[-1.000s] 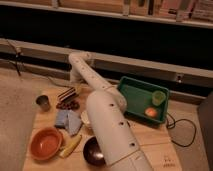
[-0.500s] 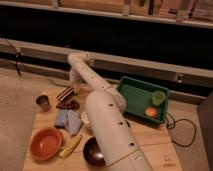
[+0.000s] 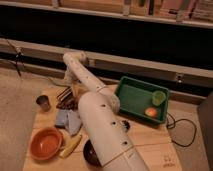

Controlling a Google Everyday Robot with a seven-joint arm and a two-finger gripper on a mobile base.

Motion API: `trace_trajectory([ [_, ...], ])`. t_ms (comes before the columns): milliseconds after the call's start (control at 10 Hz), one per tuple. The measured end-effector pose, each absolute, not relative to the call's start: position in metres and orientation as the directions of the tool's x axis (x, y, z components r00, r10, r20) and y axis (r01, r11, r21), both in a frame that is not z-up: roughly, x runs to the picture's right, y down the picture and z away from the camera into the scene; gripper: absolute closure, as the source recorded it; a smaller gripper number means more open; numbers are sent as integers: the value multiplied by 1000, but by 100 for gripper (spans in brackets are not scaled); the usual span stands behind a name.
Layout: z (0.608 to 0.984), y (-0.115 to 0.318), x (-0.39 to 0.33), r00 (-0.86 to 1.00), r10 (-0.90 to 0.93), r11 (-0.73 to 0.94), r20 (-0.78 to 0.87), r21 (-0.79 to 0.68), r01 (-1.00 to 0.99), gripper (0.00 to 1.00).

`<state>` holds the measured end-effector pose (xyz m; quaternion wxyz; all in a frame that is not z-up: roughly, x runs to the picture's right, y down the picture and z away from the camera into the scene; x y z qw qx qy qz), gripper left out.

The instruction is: Wipe red bowl with eraser

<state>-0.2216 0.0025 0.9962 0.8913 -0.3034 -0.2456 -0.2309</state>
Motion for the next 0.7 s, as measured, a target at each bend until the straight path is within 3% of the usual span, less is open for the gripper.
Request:
trace_trajectory([
  [700,996,2,-224,770,-265,708,581,-424,565,20],
])
